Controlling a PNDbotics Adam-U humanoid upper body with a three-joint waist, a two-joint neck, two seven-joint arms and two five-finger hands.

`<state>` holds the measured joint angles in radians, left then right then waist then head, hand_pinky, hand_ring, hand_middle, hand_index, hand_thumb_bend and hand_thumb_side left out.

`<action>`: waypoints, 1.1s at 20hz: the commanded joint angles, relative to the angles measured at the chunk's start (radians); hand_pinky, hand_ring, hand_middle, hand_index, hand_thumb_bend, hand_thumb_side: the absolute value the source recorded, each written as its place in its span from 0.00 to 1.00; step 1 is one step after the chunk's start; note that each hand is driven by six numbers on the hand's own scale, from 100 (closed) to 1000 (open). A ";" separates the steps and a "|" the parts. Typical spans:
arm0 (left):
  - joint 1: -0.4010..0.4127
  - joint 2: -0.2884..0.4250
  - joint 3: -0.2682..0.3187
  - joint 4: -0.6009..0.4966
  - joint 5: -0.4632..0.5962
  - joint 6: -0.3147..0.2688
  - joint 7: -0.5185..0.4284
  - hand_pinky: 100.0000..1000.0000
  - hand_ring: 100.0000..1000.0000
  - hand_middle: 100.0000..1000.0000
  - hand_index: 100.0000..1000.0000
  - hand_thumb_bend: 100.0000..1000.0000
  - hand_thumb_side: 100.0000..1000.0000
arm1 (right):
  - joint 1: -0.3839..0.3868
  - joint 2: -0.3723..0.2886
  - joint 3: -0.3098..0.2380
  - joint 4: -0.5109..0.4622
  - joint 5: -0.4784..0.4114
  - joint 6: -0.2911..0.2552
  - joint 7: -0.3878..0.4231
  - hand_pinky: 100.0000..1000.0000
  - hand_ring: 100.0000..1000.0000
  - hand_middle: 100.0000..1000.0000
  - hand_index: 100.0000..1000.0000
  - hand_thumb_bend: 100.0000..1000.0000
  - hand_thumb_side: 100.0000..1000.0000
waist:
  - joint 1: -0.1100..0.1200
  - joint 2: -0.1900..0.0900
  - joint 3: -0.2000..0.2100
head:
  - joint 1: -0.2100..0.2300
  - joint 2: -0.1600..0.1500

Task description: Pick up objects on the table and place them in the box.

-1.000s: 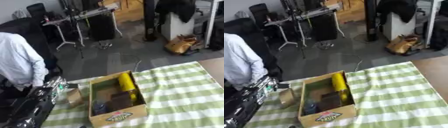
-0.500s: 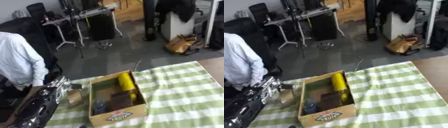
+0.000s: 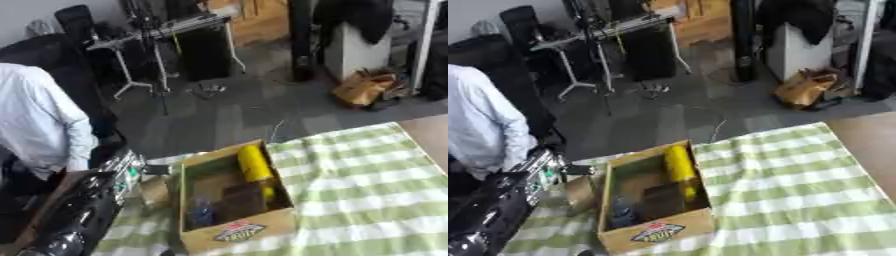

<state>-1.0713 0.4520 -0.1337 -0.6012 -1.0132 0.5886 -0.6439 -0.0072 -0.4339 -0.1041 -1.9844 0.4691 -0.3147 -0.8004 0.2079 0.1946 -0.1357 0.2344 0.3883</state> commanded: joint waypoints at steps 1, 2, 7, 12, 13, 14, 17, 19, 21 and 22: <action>-0.012 0.013 0.005 -0.007 0.015 0.161 -0.155 0.75 0.82 0.76 0.95 0.21 1.00 | -0.004 -0.005 -0.001 -0.016 0.006 -0.006 -0.002 0.72 0.99 0.87 0.86 0.00 1.00 | -0.015 -0.009 0.000 | -0.001 0.000; -0.009 0.015 0.006 -0.005 0.017 0.162 -0.155 0.75 0.82 0.77 0.95 0.22 1.00 | -0.004 -0.005 -0.001 -0.016 0.007 -0.006 -0.002 0.72 0.99 0.87 0.86 0.00 1.00 | -0.016 -0.009 0.001 | -0.002 -0.001; 0.004 0.026 0.006 0.003 0.018 0.164 -0.152 0.75 0.82 0.77 0.94 0.21 1.00 | -0.006 -0.003 -0.002 -0.016 0.006 -0.007 -0.005 0.72 0.99 0.87 0.85 0.00 1.00 | -0.019 -0.005 0.001 | -0.002 -0.006; 0.013 0.034 0.004 0.022 -0.033 0.154 -0.174 0.75 0.82 0.77 0.94 0.20 1.00 | -0.002 -0.005 -0.003 -0.016 0.007 -0.011 -0.007 0.72 0.99 0.87 0.86 0.00 1.00 | -0.020 -0.007 0.005 | 0.000 -0.003; 0.016 0.036 0.005 0.024 -0.041 0.153 -0.180 0.75 0.82 0.77 0.94 0.19 1.00 | 0.000 -0.005 -0.004 -0.016 0.007 -0.011 -0.008 0.72 0.99 0.87 0.86 0.00 1.00 | -0.019 -0.008 0.006 | 0.000 -0.003; 0.018 0.037 0.006 0.026 -0.049 0.152 -0.186 0.75 0.82 0.77 0.94 0.19 1.00 | 0.000 -0.005 -0.004 -0.016 0.007 -0.011 -0.009 0.72 0.99 0.87 0.86 0.00 1.00 | -0.018 -0.009 0.007 | 0.001 -0.003; 0.024 0.043 0.010 0.030 -0.070 0.151 -0.204 0.75 0.82 0.77 0.94 0.18 1.00 | 0.002 -0.007 -0.005 -0.016 0.007 -0.009 -0.009 0.72 0.99 0.87 0.86 0.00 1.00 | -0.015 -0.012 0.009 | 0.003 0.001; 0.027 0.045 0.014 0.030 -0.077 0.150 -0.214 0.75 0.82 0.77 0.94 0.19 1.00 | 0.002 -0.007 -0.005 -0.016 0.006 -0.008 -0.009 0.72 0.99 0.87 0.86 0.00 1.00 | -0.014 -0.013 0.009 | 0.004 0.000; 0.029 0.045 0.016 0.028 -0.078 0.148 -0.222 0.75 0.82 0.76 0.94 0.19 1.00 | 0.002 -0.006 -0.005 -0.016 0.006 -0.007 -0.008 0.72 0.99 0.87 0.86 0.00 1.00 | -0.013 -0.013 0.009 | 0.005 -0.001; 0.029 0.044 0.017 0.027 -0.077 0.148 -0.225 0.75 0.82 0.76 0.94 0.19 1.00 | 0.002 -0.006 -0.006 -0.016 0.006 -0.007 -0.009 0.72 0.99 0.87 0.86 0.00 1.00 | -0.013 -0.012 0.009 | 0.006 -0.001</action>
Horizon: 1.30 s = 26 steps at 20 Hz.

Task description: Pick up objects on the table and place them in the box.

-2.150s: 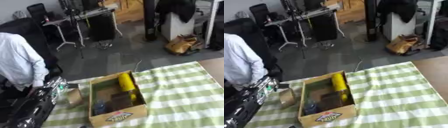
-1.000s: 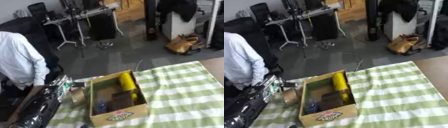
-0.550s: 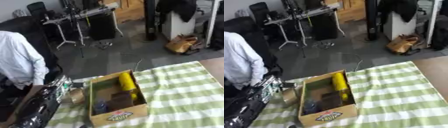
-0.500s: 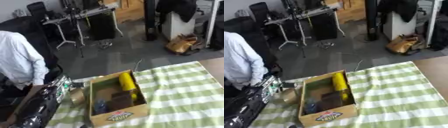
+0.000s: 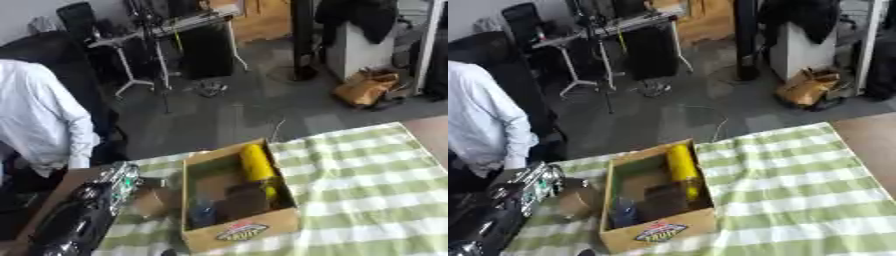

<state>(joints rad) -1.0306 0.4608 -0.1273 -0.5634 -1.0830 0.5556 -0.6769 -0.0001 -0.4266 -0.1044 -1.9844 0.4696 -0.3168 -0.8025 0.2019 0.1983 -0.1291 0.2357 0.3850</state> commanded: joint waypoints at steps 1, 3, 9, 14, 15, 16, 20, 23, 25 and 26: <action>-0.011 0.034 0.012 -0.013 -0.003 0.181 -0.193 0.75 0.82 0.76 0.94 0.19 1.00 | -0.006 -0.013 -0.006 -0.016 0.006 -0.004 -0.007 0.72 0.99 0.87 0.86 0.00 1.00 | -0.007 -0.016 0.001 | 0.005 0.001; -0.013 0.031 0.013 -0.016 0.005 0.182 -0.193 0.75 0.82 0.76 0.94 0.17 1.00 | -0.006 -0.012 -0.006 -0.016 0.007 -0.002 -0.009 0.72 0.99 0.87 0.86 0.00 1.00 | -0.007 -0.015 -0.001 | 0.006 0.002; -0.019 0.023 0.008 -0.015 0.017 0.165 -0.187 0.73 0.80 0.73 0.92 0.15 1.00 | -0.007 -0.011 -0.012 -0.016 0.008 -0.001 -0.018 0.72 0.99 0.87 0.86 0.00 1.00 | -0.008 -0.013 -0.006 | 0.011 0.002; -0.021 0.017 0.007 -0.008 0.027 0.151 -0.198 0.72 0.79 0.72 0.90 0.17 1.00 | -0.008 -0.011 -0.019 -0.016 0.006 0.008 -0.034 0.72 0.99 0.87 0.86 0.00 1.00 | -0.007 -0.012 -0.006 | 0.014 0.002; -0.022 0.016 0.007 -0.007 0.028 0.148 -0.201 0.71 0.78 0.70 0.88 0.18 1.00 | -0.008 -0.011 -0.019 -0.016 0.006 0.009 -0.036 0.72 0.99 0.87 0.86 0.00 1.00 | -0.007 -0.012 -0.006 | 0.015 0.001; -0.022 0.015 0.006 -0.006 0.029 0.146 -0.203 0.71 0.78 0.70 0.88 0.18 1.00 | -0.009 -0.012 -0.020 -0.016 0.006 0.011 -0.037 0.72 0.99 0.87 0.86 0.00 1.00 | -0.007 -0.012 -0.007 | 0.015 0.000; -0.021 0.013 0.003 -0.001 0.024 0.139 -0.213 0.66 0.72 0.63 0.82 0.21 1.00 | -0.010 -0.013 -0.020 -0.016 0.004 0.011 -0.039 0.72 0.99 0.87 0.86 0.00 1.00 | -0.007 -0.012 -0.008 | 0.018 0.000; -0.021 0.011 0.001 0.002 0.010 0.133 -0.220 0.50 0.59 0.48 0.74 0.14 1.00 | -0.010 -0.014 -0.020 -0.016 0.001 0.010 -0.039 0.72 0.99 0.87 0.86 0.00 1.00 | -0.008 -0.013 -0.011 | 0.021 0.000; -0.022 0.011 -0.002 0.000 -0.013 0.126 -0.216 0.47 0.56 0.45 0.71 0.09 1.00 | -0.011 -0.015 -0.020 -0.016 0.001 0.010 -0.038 0.72 0.99 0.87 0.86 0.00 1.00 | -0.008 -0.013 -0.011 | 0.023 0.000; -0.022 0.010 -0.004 -0.001 -0.026 0.120 -0.214 0.46 0.55 0.45 0.71 0.08 1.00 | -0.011 -0.015 -0.020 -0.016 0.000 0.010 -0.038 0.72 0.99 0.87 0.86 0.00 1.00 | -0.008 -0.013 -0.011 | 0.023 0.002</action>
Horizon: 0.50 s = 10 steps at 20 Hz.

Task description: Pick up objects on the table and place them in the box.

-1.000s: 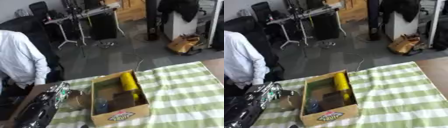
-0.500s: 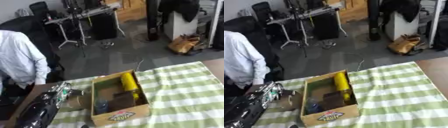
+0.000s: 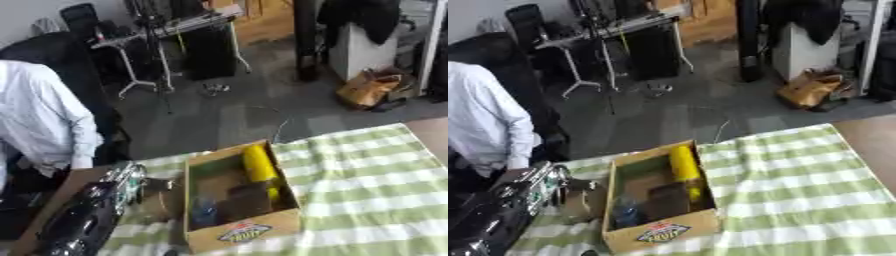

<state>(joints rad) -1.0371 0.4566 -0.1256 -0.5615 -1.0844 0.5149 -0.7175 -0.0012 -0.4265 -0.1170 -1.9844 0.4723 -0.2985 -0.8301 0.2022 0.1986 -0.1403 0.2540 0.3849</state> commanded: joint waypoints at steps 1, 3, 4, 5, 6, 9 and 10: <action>-0.016 0.014 -0.005 -0.003 -0.036 0.155 -0.174 0.45 0.55 0.44 0.69 0.05 1.00 | -0.010 -0.016 -0.007 -0.016 -0.004 -0.008 -0.010 0.72 0.99 0.87 0.86 0.00 1.00 | -0.009 -0.014 0.000 | 0.005 0.003; -0.017 0.014 -0.004 -0.003 -0.057 0.144 -0.179 0.45 0.54 0.43 0.68 0.07 1.00 | -0.010 -0.016 -0.007 -0.016 -0.005 -0.008 -0.008 0.72 0.99 0.87 0.86 0.00 1.00 | -0.008 -0.015 -0.001 | 0.005 0.004; -0.018 0.013 -0.004 -0.003 -0.066 0.138 -0.183 0.45 0.54 0.43 0.68 0.08 1.00 | -0.011 -0.016 -0.008 -0.016 -0.007 -0.007 -0.008 0.72 0.99 0.87 0.86 0.00 1.00 | -0.008 -0.015 -0.001 | 0.005 0.004; -0.018 0.013 -0.003 -0.002 -0.074 0.132 -0.186 0.44 0.53 0.43 0.67 0.09 1.00 | -0.011 -0.016 -0.008 -0.016 -0.007 -0.007 -0.007 0.72 0.99 0.87 0.86 0.00 1.00 | -0.008 -0.015 -0.001 | 0.005 0.004; -0.017 0.012 -0.003 0.001 -0.080 0.127 -0.188 0.44 0.53 0.42 0.67 0.10 1.00 | -0.011 -0.016 -0.008 -0.016 -0.008 -0.007 -0.007 0.72 0.99 0.87 0.86 0.00 1.00 | -0.007 -0.015 -0.002 | 0.006 0.004; -0.016 0.010 -0.001 0.011 -0.098 0.114 -0.189 0.44 0.53 0.42 0.66 0.09 1.00 | -0.012 -0.016 -0.008 -0.016 -0.009 -0.006 -0.006 0.72 0.99 0.87 0.86 0.00 1.00 | -0.007 -0.014 -0.005 | 0.007 0.004; -0.015 0.009 -0.002 0.015 -0.106 0.110 -0.189 0.44 0.52 0.42 0.64 0.10 1.00 | -0.012 -0.016 -0.008 -0.016 -0.009 -0.007 -0.006 0.72 0.99 0.87 0.86 0.00 1.00 | -0.007 -0.015 -0.007 | 0.008 0.004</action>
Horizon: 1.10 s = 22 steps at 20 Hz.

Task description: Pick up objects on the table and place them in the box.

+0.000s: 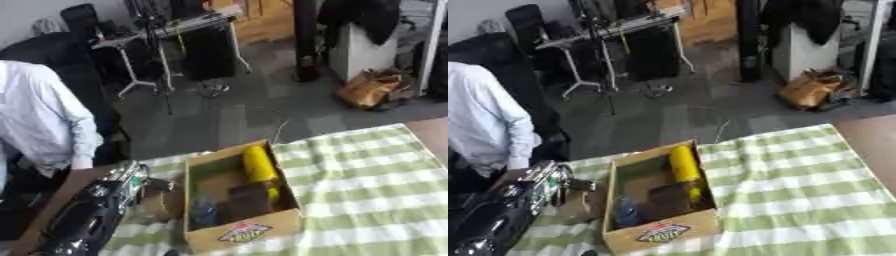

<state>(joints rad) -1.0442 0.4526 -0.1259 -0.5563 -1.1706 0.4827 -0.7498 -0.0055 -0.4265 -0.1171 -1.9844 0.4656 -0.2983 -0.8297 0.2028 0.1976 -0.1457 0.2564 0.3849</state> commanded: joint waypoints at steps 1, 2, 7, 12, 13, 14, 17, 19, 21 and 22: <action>-0.008 0.013 -0.002 0.013 -0.027 0.139 -0.157 0.44 0.52 0.41 0.63 0.09 1.00 | -0.008 -0.017 -0.008 -0.016 -0.003 -0.007 -0.006 0.72 0.99 0.87 0.86 0.00 1.00 | -0.007 -0.014 -0.002 | 0.005 0.004; -0.008 0.012 -0.001 0.015 -0.033 0.135 -0.157 0.44 0.52 0.40 0.62 0.09 1.00 | -0.008 -0.016 -0.009 -0.016 -0.003 -0.007 -0.006 0.72 0.99 0.87 0.86 0.00 1.00 | -0.007 -0.014 -0.003 | 0.006 0.005; -0.008 0.009 0.003 0.025 -0.053 0.121 -0.157 0.41 0.48 0.35 0.56 0.08 1.00 | -0.007 -0.015 -0.009 -0.016 -0.004 -0.003 -0.005 0.72 0.99 0.87 0.86 0.00 1.00 | -0.007 -0.014 -0.001 | 0.008 0.005; -0.006 0.005 0.004 0.039 -0.061 0.107 -0.157 0.37 0.33 0.20 0.46 0.04 1.00 | -0.007 -0.016 -0.010 -0.016 -0.005 0.000 -0.005 0.72 0.99 0.87 0.86 0.00 1.00 | -0.006 -0.015 -0.002 | 0.011 0.006; -0.007 0.004 0.005 0.041 -0.062 0.105 -0.157 0.37 0.33 0.20 0.46 0.04 1.00 | -0.007 -0.017 -0.010 -0.016 -0.005 0.001 -0.005 0.72 0.99 0.87 0.86 0.00 1.00 | -0.006 -0.016 -0.002 | 0.011 0.006; -0.007 0.004 0.005 0.042 -0.063 0.103 -0.157 0.36 0.30 0.18 0.45 0.00 1.00 | -0.007 -0.017 -0.011 -0.016 -0.005 0.001 -0.005 0.72 0.99 0.87 0.86 0.00 1.00 | -0.006 -0.016 -0.002 | 0.012 0.006; -0.009 0.003 0.006 0.046 -0.064 0.100 -0.157 0.35 0.27 0.15 0.42 0.00 1.00 | -0.006 -0.018 -0.011 -0.016 -0.005 0.000 -0.004 0.72 0.99 0.87 0.86 0.00 1.00 | -0.006 -0.016 -0.003 | 0.015 0.008; -0.009 0.001 0.007 0.048 -0.062 0.098 -0.157 0.33 0.25 0.13 0.40 0.00 1.00 | -0.006 -0.018 -0.010 -0.016 -0.005 0.001 -0.004 0.72 0.99 0.87 0.86 0.00 1.00 | -0.007 -0.016 -0.002 | 0.016 0.009; -0.010 -0.001 0.008 0.050 -0.058 0.096 -0.157 0.31 0.21 0.10 0.37 0.00 0.99 | -0.006 -0.017 -0.010 -0.016 -0.005 0.002 -0.004 0.72 0.99 0.87 0.86 0.00 1.00 | -0.007 -0.015 -0.002 | 0.016 0.009; -0.011 -0.001 0.008 0.050 -0.055 0.096 -0.157 0.29 0.19 0.07 0.35 0.00 0.98 | -0.006 -0.017 -0.010 -0.016 -0.005 0.002 -0.004 0.72 0.99 0.87 0.86 0.00 1.00 | -0.007 -0.016 -0.002 | 0.017 0.009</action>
<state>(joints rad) -1.0542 0.4519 -0.1206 -0.5204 -1.2282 0.4566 -0.7759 -0.0057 -0.4265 -0.1176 -1.9844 0.4644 -0.2940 -0.8284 0.2077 0.1914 -0.1481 0.2677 0.3851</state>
